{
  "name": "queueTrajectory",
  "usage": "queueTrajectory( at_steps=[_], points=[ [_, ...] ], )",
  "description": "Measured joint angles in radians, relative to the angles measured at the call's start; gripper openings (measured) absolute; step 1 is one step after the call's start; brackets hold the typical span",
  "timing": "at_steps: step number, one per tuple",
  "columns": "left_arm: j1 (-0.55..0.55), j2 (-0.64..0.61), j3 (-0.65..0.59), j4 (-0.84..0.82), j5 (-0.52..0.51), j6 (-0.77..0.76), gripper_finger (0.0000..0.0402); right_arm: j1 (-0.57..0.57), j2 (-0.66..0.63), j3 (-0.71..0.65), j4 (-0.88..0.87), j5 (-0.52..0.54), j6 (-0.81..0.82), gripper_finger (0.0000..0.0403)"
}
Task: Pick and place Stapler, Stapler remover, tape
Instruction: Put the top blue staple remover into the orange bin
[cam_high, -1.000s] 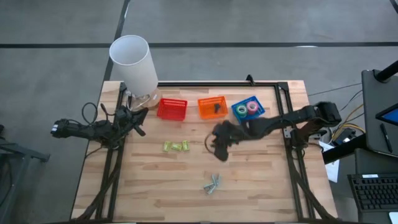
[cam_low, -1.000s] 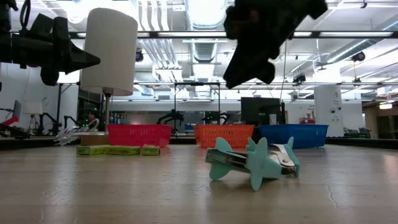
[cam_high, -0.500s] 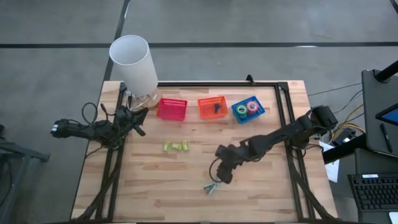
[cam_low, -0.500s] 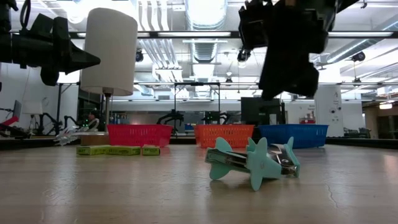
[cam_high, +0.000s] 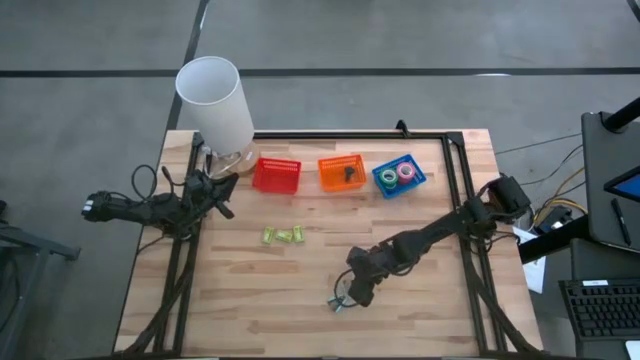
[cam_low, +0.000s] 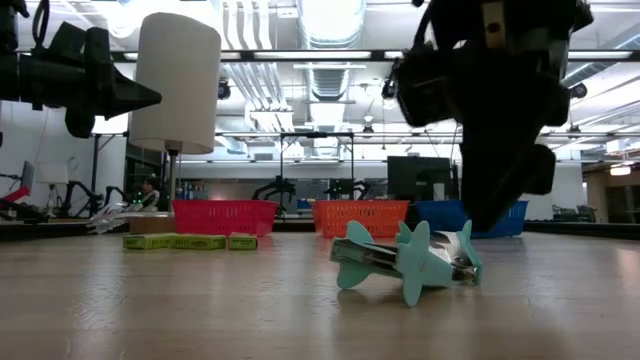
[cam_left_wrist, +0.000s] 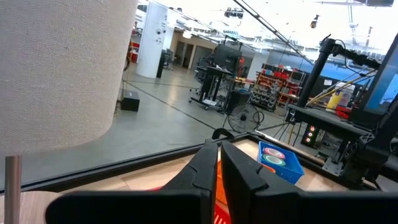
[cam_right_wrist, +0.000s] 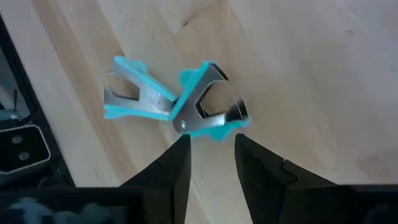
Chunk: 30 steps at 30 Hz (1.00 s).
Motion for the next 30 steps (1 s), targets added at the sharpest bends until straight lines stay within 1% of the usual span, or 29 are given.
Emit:
queueTrajectory(
  at_steps=[7, 15, 22, 25, 30],
  points=[
    [0.000, 0.002, 0.000, -0.002, 0.000, 0.000, 0.0026, -0.002, 0.029, 0.001, 0.023, -0.004, 0.004, 0.0132],
    [0.000, 0.003, 0.000, -0.007, 0.000, 0.000, 0.0024, -0.002, 0.029, 0.002, 0.047, -0.003, 0.010, 0.0121],
    [0.000, 0.003, 0.000, -0.007, 0.000, 0.000, 0.0023, -0.002, 0.032, 0.001, 0.054, 0.009, 0.025, 0.0122],
    [0.000, 0.003, 0.000, -0.007, 0.000, 0.000, 0.0024, -0.003, 0.038, -0.001, 0.051, 0.030, 0.030, 0.0116],
    [0.000, 0.003, 0.000, -0.007, 0.000, 0.000, 0.0025, -0.013, 0.038, -0.002, 0.051, 0.048, 0.028, 0.0090]
  ],
)
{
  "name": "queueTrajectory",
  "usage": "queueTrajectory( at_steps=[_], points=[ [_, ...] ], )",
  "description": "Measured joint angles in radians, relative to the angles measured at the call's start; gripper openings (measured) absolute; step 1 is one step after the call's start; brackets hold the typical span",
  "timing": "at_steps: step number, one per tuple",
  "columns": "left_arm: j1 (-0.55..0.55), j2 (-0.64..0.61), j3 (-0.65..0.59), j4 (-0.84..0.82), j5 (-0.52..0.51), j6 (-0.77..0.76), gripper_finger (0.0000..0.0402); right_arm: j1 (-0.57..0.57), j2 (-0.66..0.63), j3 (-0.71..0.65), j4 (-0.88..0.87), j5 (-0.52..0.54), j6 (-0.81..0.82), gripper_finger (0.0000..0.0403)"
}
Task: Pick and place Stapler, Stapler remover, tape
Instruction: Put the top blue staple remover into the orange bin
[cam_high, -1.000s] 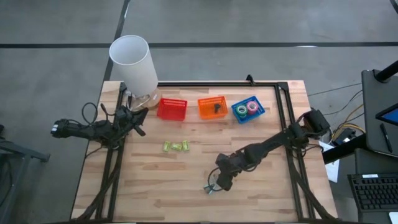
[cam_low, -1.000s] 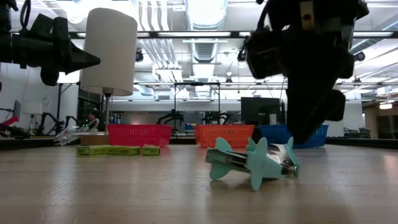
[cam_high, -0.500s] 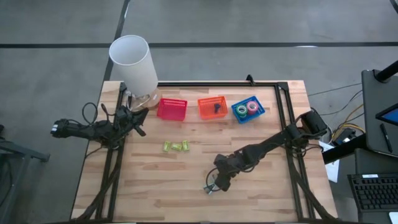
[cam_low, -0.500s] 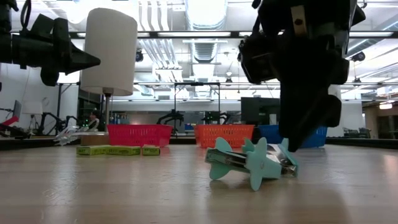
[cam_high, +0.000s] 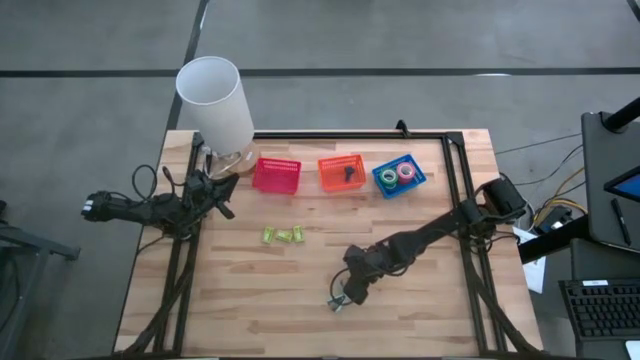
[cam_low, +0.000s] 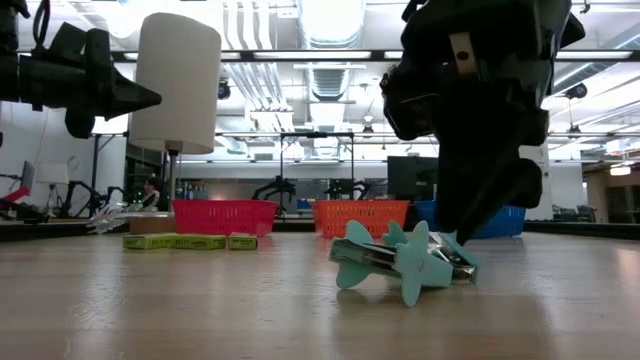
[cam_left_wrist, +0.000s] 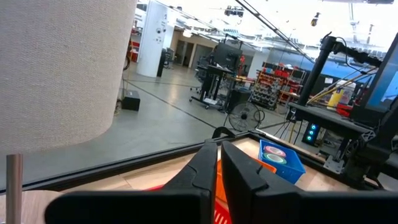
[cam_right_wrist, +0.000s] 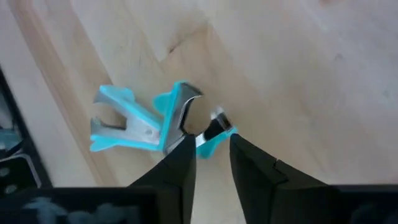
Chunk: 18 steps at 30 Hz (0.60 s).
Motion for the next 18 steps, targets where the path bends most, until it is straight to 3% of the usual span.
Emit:
queueTrajectory(
  at_steps=[14, 18],
  points=[
    [0.000, 0.000, 0.000, 0.000, 0.000, 0.000, 0.0023, -0.003, 0.000, -0.001, -0.006, 0.006, -0.052, 0.0013],
    [0.000, 0.000, 0.000, 0.000, 0.000, 0.000, 0.0025, -0.012, -0.002, -0.001, -0.006, 0.008, -0.085, 0.0009]
  ],
)
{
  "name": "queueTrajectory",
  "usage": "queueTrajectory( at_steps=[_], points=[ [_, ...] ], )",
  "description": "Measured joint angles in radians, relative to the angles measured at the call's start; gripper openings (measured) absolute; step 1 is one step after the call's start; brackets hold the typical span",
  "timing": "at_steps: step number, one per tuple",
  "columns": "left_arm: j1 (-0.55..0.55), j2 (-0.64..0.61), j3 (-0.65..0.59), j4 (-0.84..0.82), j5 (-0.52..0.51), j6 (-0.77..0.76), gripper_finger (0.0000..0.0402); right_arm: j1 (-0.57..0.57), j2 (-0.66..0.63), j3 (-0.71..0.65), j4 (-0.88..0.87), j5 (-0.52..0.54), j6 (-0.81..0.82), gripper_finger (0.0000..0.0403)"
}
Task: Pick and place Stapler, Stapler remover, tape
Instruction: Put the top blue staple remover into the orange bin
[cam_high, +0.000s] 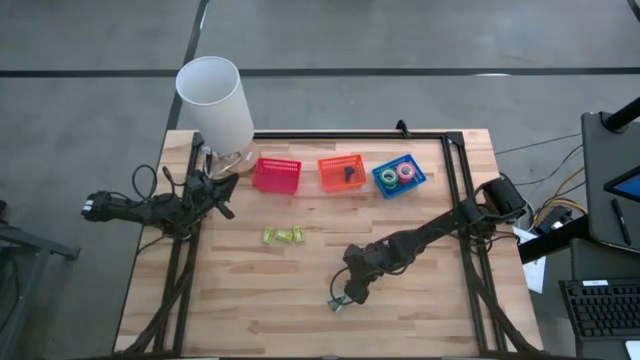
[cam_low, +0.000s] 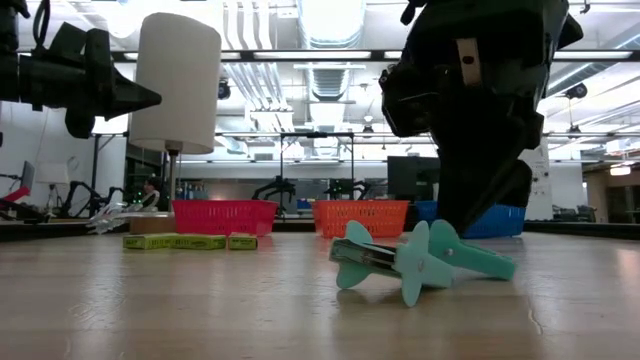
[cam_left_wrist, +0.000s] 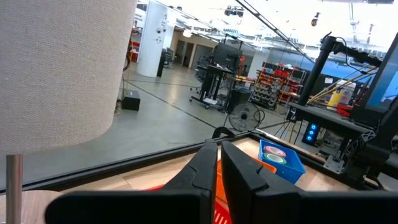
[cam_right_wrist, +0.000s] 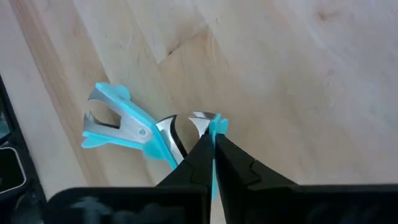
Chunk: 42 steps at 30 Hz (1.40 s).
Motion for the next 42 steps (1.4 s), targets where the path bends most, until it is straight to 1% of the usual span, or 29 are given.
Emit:
queueTrajectory(
  at_steps=[6, 10, 17, 22, 27, 32, 37, 42],
  points=[
    [0.000, 0.000, 0.000, 0.000, 0.000, 0.000, 0.0023, -0.044, -0.002, 0.013, -0.003, 0.001, -0.074, 0.0009],
    [0.000, 0.000, 0.000, 0.000, 0.000, 0.000, 0.0024, -0.094, -0.011, 0.037, -0.012, 0.001, -0.158, 0.0009],
    [0.000, 0.000, 0.000, -0.001, 0.000, 0.000, 0.0023, -0.225, -0.045, 0.095, -0.139, 0.021, -0.306, 0.0009],
    [0.000, 0.000, 0.000, -0.009, 0.000, 0.000, 0.0026, -0.325, -0.052, 0.139, -0.214, 0.095, -0.418, 0.0008],
    [0.000, 0.000, 0.000, -0.010, 0.000, 0.000, 0.0023, -0.421, -0.060, 0.174, -0.225, 0.176, -0.523, 0.0008],
    [0.000, 0.000, 0.000, -0.010, 0.000, 0.000, 0.0025, -0.487, -0.071, 0.211, -0.224, 0.301, -0.615, 0.0008],
    [0.000, 0.000, 0.000, -0.016, 0.000, 0.000, 0.0024, -0.540, -0.074, 0.236, -0.216, 0.458, -0.689, 0.0008],
    [0.000, 0.000, 0.000, -0.016, 0.000, 0.000, 0.0025, -0.603, -0.072, 0.232, -0.183, 0.472, -0.713, 0.0008]
  ],
)
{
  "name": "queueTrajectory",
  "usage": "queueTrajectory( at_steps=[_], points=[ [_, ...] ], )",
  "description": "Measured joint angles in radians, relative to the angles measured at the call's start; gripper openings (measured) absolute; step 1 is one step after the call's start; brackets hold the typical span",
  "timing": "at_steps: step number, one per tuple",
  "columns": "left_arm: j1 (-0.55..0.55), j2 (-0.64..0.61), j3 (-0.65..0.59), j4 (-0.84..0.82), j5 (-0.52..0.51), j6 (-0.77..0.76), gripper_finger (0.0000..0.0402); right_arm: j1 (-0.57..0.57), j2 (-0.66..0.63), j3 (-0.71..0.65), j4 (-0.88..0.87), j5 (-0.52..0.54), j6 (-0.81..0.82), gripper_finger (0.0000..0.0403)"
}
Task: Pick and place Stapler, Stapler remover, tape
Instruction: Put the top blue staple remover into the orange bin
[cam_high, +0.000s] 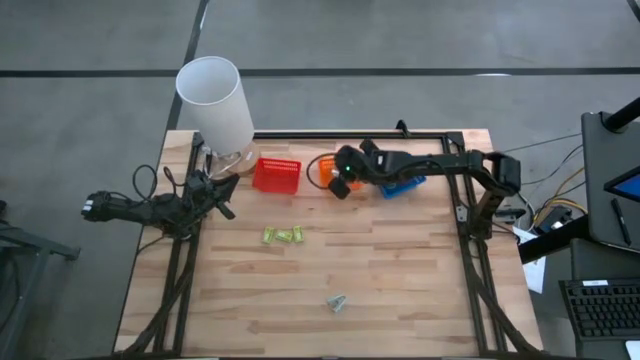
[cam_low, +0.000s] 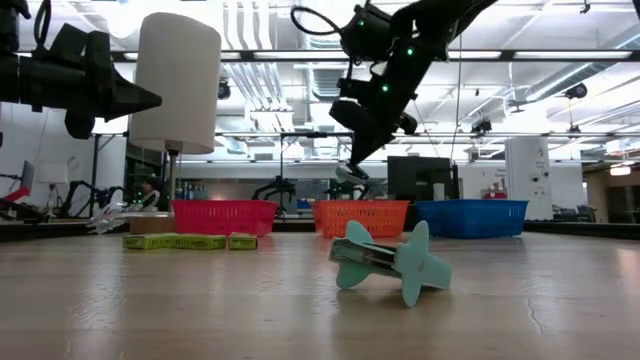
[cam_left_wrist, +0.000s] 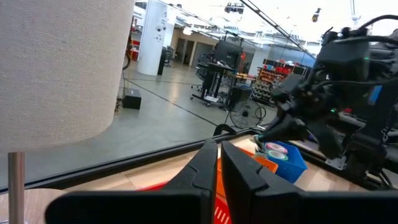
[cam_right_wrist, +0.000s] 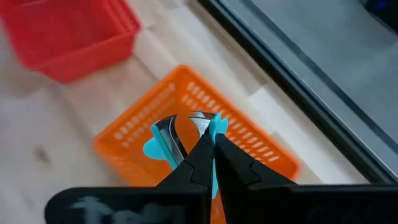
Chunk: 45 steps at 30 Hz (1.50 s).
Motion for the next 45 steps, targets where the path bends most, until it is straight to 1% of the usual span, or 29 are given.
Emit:
queueTrajectory(
  at_steps=[5, 8, 12, 14, 20, 26, 30, 39, 45],
  points=[
    [0.000, 0.000, 0.000, 0.000, 0.000, 0.000, 0.0024, -0.055, 0.000, -0.012, 0.004, -0.020, 0.000, 0.0008],
    [0.000, 0.000, 0.000, 0.001, 0.000, 0.000, 0.0023, -0.072, 0.000, -0.019, 0.020, -0.070, 0.000, 0.0008],
    [0.000, 0.000, 0.000, 0.001, 0.000, 0.000, 0.0026, -0.071, 0.002, -0.042, 0.100, -0.148, 0.000, 0.0008],
    [0.000, 0.000, 0.000, 0.001, 0.000, 0.000, 0.0025, -0.071, 0.002, -0.048, 0.118, -0.169, 0.006, 0.0008],
    [0.000, 0.000, 0.000, 0.002, 0.000, 0.000, 0.0024, -0.085, 0.002, -0.086, 0.138, -0.158, 0.015, 0.0008],
    [0.000, 0.000, 0.000, 0.002, 0.000, 0.000, 0.0024, -0.087, 0.002, -0.142, 0.224, -0.174, 0.003, 0.0008],
    [0.000, 0.000, 0.000, 0.002, 0.000, 0.000, 0.0023, -0.087, 0.002, -0.177, 0.286, -0.202, 0.016, 0.0008],
    [0.000, 0.000, 0.000, 0.002, 0.000, 0.000, 0.0023, -0.087, 0.002, -0.210, 0.305, -0.203, 0.013, 0.0008],
    [0.000, 0.000, 0.000, 0.002, 0.000, 0.000, 0.0026, -0.087, 0.002, -0.239, 0.374, -0.234, 0.005, 0.0008]
  ],
)
